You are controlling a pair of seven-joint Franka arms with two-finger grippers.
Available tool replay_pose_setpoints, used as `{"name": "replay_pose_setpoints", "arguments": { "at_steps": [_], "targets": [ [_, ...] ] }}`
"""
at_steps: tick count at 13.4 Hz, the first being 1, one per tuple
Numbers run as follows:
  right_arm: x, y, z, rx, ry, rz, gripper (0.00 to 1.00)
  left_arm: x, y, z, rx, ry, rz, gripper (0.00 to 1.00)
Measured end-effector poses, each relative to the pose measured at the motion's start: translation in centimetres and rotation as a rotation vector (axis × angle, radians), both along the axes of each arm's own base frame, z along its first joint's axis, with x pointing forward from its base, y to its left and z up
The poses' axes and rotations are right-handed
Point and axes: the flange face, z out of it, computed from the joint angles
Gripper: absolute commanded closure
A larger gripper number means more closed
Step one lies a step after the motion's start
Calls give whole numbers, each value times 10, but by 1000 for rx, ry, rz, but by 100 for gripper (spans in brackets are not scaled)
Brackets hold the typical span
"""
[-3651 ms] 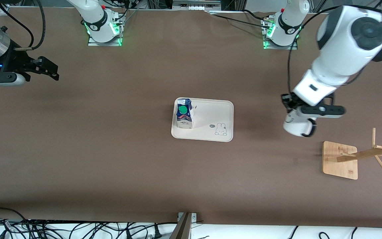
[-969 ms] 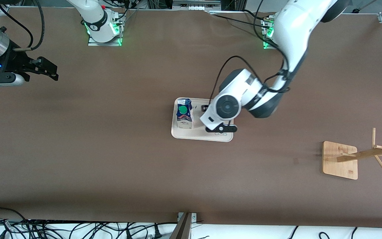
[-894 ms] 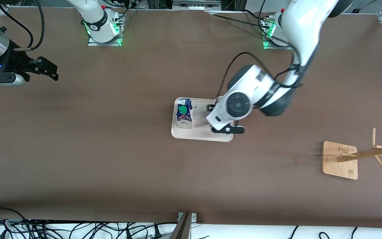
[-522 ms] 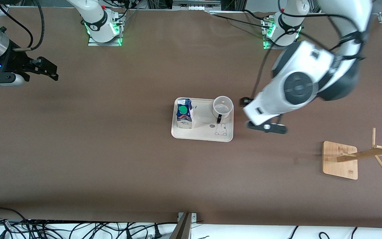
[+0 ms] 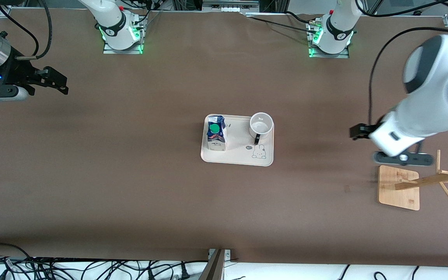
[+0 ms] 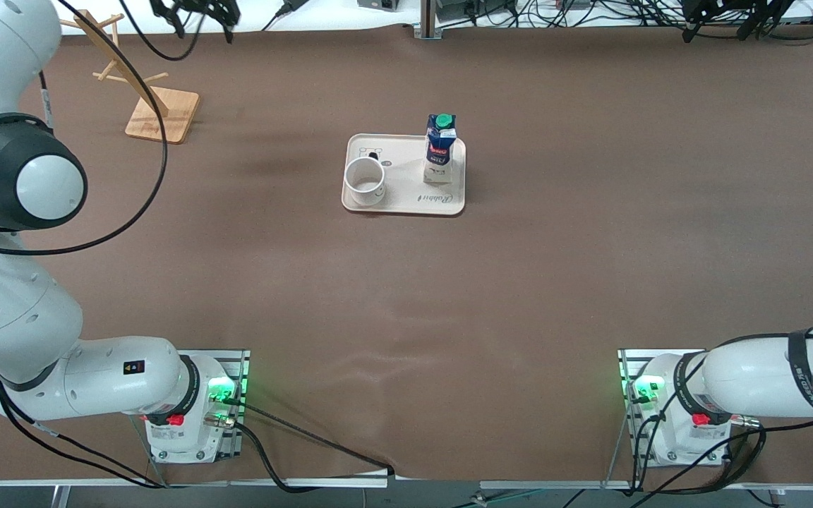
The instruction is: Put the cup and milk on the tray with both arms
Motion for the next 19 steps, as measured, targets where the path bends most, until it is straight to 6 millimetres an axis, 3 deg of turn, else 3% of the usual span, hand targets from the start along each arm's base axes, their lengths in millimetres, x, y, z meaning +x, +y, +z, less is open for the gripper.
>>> {"name": "replay_pose_setpoints", "arguments": {
  "at_steps": [3, 6, 8, 10, 19],
  "targets": [
    [0, 0, 0, 0, 0, 0, 0, -14, 46, 46, -37, -60, -22, 0],
    [0, 0, 1, 0, -1, 0, 0, -49, 73, 58, -36, -161, 17, 0],
    [0, 0, 1, 0, -1, 0, 0, -79, 72, 61, -24, -148, 18, 0],
    [0, 0, 1, 0, -1, 0, 0, -94, 69, 57, -20, -115, 16, 0],
    [0, 0, 1, 0, -1, 0, 0, -93, 70, 51, -20, -93, 18, 0]
  ]
}}
